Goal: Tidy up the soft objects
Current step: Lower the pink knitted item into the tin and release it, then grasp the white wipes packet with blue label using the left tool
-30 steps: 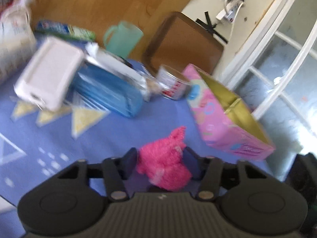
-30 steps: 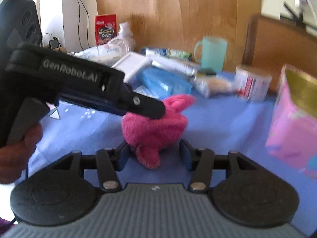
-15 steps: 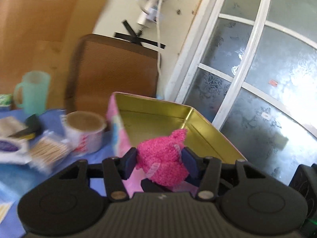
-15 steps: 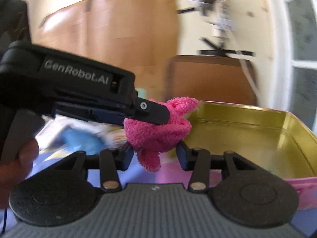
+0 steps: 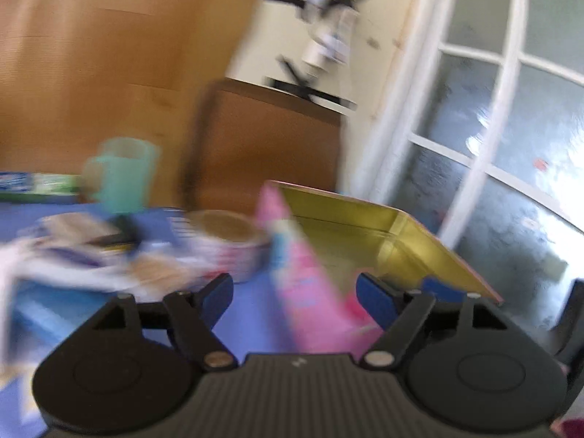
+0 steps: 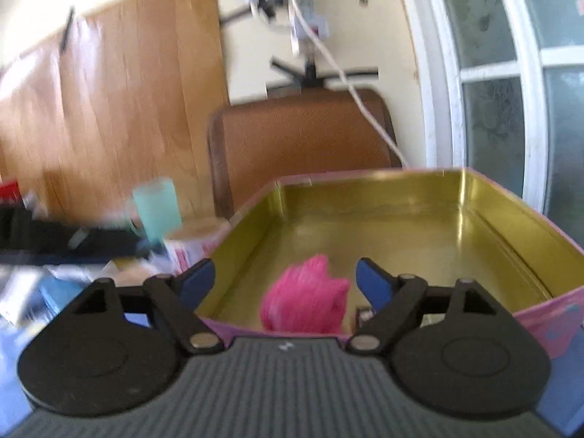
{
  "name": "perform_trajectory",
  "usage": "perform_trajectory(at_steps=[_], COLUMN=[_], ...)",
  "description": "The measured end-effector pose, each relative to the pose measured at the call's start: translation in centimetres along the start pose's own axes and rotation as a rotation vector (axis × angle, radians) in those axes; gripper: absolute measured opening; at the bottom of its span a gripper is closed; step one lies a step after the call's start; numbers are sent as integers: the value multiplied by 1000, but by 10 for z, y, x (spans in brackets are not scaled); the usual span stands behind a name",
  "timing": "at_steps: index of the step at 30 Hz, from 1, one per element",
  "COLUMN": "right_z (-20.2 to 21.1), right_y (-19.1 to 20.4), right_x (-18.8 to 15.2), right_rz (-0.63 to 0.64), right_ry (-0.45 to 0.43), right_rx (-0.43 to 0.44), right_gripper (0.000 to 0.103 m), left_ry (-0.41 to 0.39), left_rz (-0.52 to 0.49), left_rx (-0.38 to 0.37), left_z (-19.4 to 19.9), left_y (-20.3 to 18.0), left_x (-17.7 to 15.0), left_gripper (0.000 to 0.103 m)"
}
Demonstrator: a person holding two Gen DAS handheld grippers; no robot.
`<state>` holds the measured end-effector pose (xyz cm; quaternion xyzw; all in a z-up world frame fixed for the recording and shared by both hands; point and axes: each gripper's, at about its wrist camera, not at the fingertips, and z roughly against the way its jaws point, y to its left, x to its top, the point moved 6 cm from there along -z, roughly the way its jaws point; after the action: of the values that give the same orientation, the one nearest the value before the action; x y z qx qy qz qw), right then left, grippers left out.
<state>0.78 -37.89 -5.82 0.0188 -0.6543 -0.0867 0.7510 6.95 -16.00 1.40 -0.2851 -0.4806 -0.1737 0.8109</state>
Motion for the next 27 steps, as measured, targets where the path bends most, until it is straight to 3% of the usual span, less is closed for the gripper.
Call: perform_trajectory(at_steps=[2,3,7,9,12,17,18,21,27], right_z=[9,8,-3,-13,-37,-77,-85,-88,-35], right_y=[19,31,110,156,208,262,268,270,247], right_x=[8,11,4,-3,-10,-18,-21,-34,-32], right_rz=[20,40,216,320,457,654,696,761,757], right_ry=[-46,-45,23,51,58,58,73,90,16], right_rx=[57,106,312,381,410,373,365,352,393], right_gripper=[55,50,49,49,48,47,42,24,15], left_ry=[-24,-31,-58,-96,-175,-217,-219,-225,-224], left_rz=[34,58,167,226,333,346,352,371,383], left_rx=[97,151,365,405,376,349,343,332,335], left_z=[27,38,81,95,109,115,116,116,118], left_y=[41,62,140,163,182,182,183,184,186], left_x=[-10,-16,-39,-45,-47,-46,-46,-45,-48], left_gripper=[77,77,77,76,76,78,79,79,81])
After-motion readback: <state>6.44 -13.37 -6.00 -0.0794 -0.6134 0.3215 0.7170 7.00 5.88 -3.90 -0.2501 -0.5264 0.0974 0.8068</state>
